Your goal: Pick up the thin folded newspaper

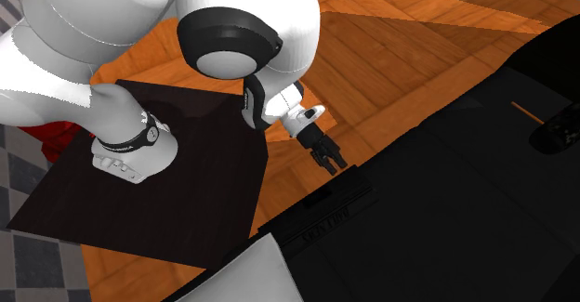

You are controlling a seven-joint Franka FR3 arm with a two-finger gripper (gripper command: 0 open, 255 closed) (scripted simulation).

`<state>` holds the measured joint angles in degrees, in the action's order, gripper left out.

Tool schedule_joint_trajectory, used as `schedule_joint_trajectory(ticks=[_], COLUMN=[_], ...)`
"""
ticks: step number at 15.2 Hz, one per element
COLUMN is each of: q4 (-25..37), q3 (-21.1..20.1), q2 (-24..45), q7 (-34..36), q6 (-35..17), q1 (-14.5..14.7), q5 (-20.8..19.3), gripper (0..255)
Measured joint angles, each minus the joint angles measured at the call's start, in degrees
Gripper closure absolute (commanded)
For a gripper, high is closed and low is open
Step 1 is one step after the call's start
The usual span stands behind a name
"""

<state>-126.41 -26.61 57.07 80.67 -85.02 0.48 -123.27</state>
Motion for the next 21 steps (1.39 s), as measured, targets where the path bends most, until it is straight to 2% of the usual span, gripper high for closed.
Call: schedule_joint_trajectory(ticks=[11, 21], q4=[0.0, -5.8], q3=[-0.1, -3.1], q2=[0.0, -8.6], q7=[0.0, -2.1], q6=[0.1, -1.6], q1=[0.1, -2.4], q5=[0.1, 2.7], gripper=[255, 255])
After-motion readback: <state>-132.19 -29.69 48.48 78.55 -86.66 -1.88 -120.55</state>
